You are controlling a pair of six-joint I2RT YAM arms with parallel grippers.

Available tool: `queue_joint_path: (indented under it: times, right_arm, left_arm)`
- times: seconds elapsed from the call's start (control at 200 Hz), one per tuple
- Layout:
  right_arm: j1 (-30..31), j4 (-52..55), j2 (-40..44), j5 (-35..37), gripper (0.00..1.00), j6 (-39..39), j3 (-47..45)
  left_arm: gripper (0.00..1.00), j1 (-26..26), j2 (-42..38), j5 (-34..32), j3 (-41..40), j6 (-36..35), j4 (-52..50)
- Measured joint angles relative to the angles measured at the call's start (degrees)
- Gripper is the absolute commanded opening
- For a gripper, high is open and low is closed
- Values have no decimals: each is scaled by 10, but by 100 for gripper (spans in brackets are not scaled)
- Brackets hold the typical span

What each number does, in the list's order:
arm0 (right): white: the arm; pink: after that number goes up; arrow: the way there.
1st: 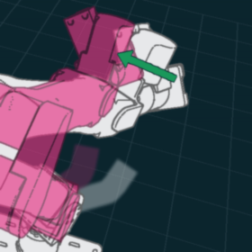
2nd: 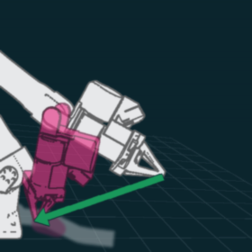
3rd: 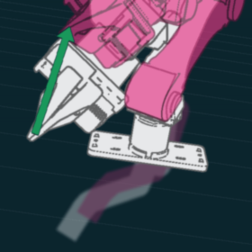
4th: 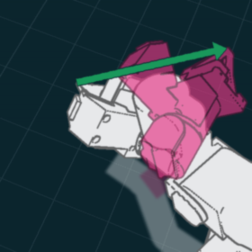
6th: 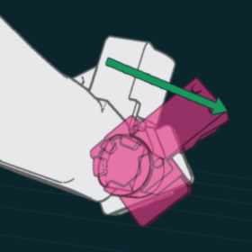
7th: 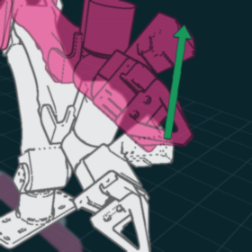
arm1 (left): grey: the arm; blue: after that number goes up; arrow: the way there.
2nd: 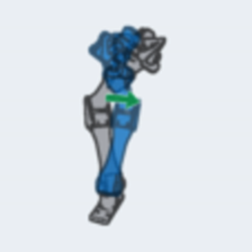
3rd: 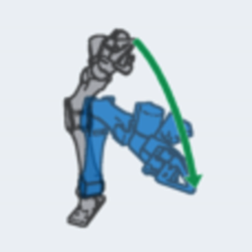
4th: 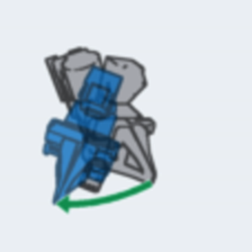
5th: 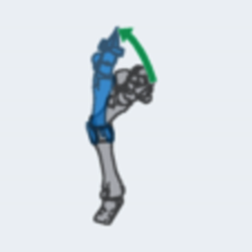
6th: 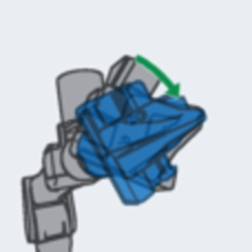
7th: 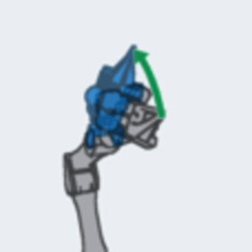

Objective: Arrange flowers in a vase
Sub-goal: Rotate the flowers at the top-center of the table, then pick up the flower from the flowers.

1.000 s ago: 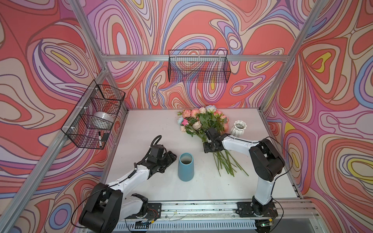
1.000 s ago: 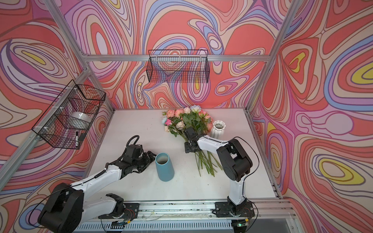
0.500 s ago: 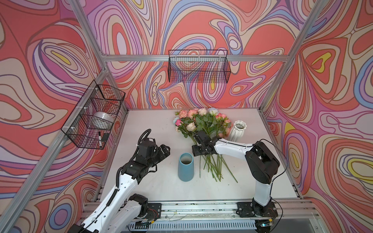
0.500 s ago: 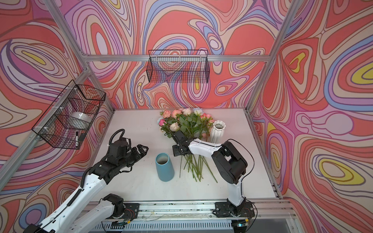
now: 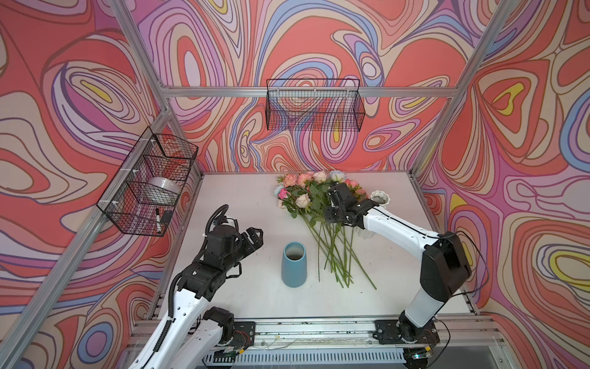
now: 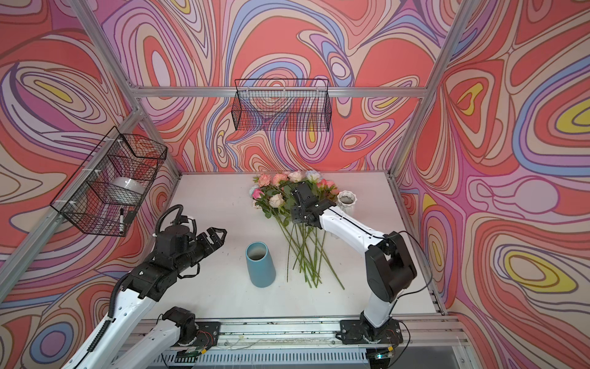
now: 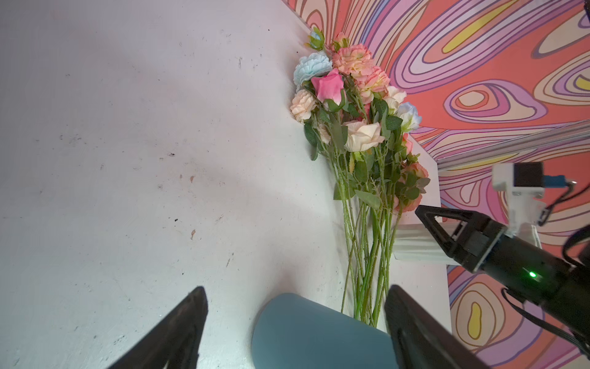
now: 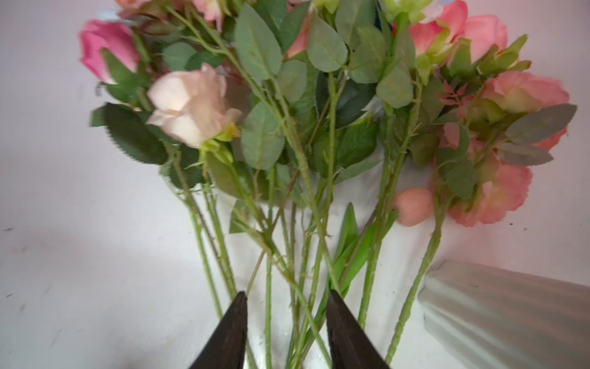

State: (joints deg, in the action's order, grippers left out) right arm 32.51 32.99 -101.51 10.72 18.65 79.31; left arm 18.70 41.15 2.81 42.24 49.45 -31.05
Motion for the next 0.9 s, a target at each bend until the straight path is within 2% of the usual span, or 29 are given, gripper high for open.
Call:
queue_joint_path:
  times: [0.265,0.385,0.596,0.776,0.901]
  right_arm:
    - [-16,54,-99,31,37,-39,31]
    - [-23,57,-109,41,34,-46,37]
    - [-30,58,-116,49,22,-57,44]
    - [-31,59,-119,46,22,-63,43]
    - [-31,59,-120,41,15,-66,43]
  left_arm:
    - [89,0,2,-9,0,-7,-10]
    - [89,0,2,-10,0,-9,-10]
    - [89,0,10,-10,0,-12,-10]
    - [89,-1,15,-10,0,-13,-9]
    - [89,-1,19,-10,0,-13,-9]
